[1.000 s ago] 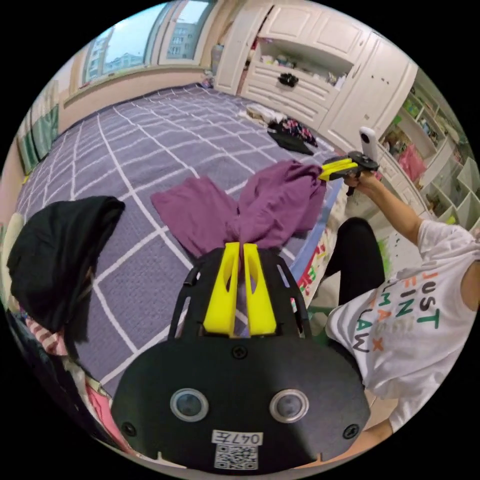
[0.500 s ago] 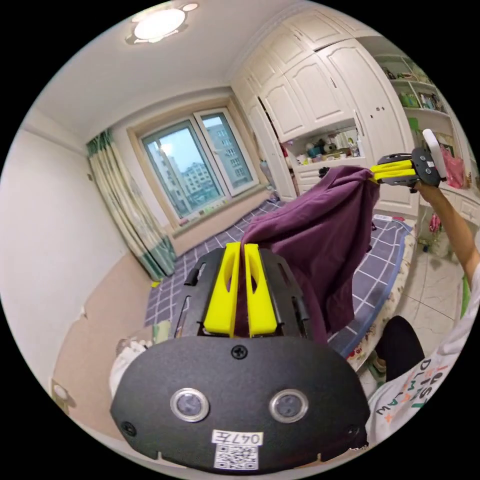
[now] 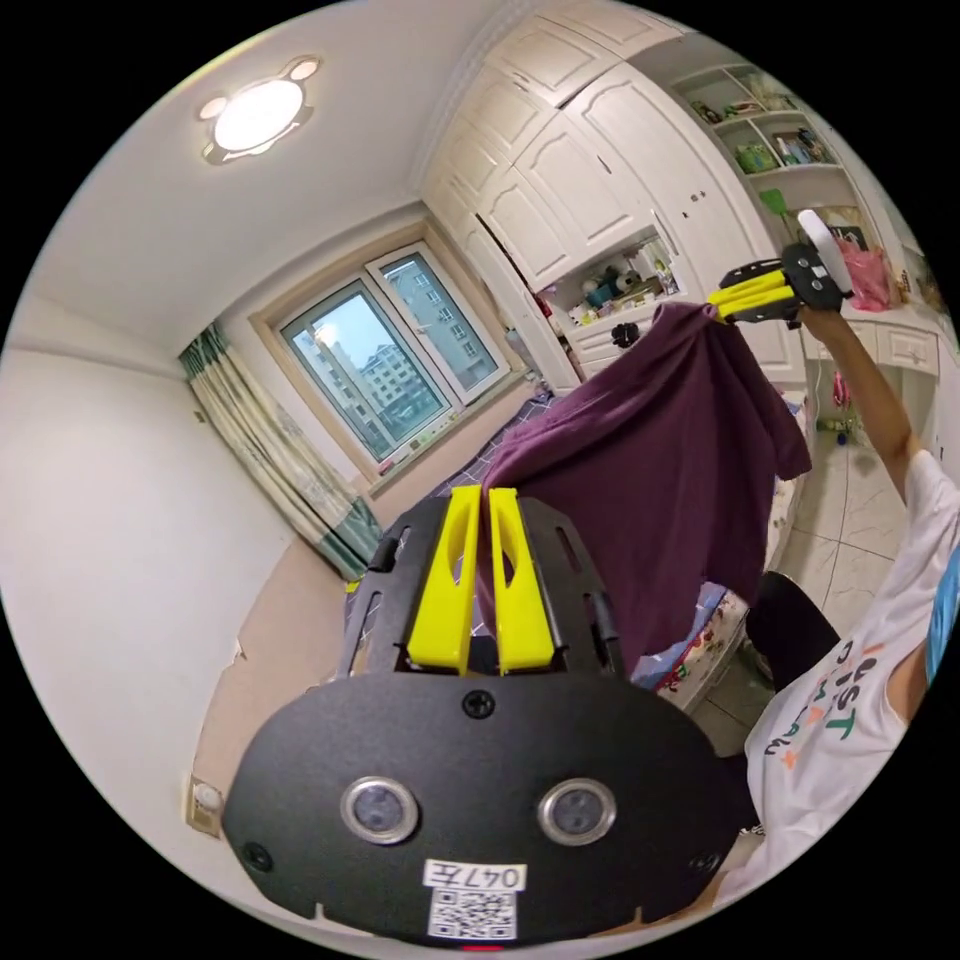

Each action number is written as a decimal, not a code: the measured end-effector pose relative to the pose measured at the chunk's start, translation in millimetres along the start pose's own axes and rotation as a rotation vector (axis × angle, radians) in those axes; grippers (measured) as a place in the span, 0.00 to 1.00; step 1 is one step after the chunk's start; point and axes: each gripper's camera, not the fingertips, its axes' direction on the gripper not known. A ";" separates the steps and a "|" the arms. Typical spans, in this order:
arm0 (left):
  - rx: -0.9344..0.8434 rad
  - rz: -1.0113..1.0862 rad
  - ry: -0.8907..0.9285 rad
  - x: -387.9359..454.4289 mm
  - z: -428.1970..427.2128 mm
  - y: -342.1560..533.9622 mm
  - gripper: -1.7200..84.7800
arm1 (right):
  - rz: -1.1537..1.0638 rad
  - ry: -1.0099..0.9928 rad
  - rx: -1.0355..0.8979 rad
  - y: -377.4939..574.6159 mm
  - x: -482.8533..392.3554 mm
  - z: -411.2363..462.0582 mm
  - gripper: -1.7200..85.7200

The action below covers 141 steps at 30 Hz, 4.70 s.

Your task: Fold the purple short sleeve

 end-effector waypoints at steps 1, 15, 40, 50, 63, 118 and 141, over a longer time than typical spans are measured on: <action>0.008 0.008 0.009 1.9 1.9 -3.2 0.02 | 0.001 0.007 -0.004 0.4 1.3 3.2 0.02; -0.383 -0.009 0.234 23.1 432.3 38.1 0.03 | 0.011 -0.231 -0.402 89.5 -57.0 481.3 0.02; -0.759 -0.422 0.277 78.1 665.3 313.0 0.11 | 0.097 -0.695 -0.115 154.3 -169.4 762.3 0.08; -0.693 -0.517 0.431 87.2 672.7 348.6 0.02 | -0.293 -0.905 -0.249 78.4 -302.8 824.7 0.07; -0.860 -0.193 0.179 29.5 677.0 307.2 0.03 | 0.001 -0.873 -0.043 114.0 -238.0 809.7 0.03; -0.743 -0.011 0.325 332.7 300.0 239.1 0.02 | -0.065 -0.290 -0.457 403.8 9.9 202.6 0.02; -0.692 -0.114 0.485 377.0 393.4 251.6 0.06 | 0.298 -0.451 -0.519 453.2 33.0 200.0 0.04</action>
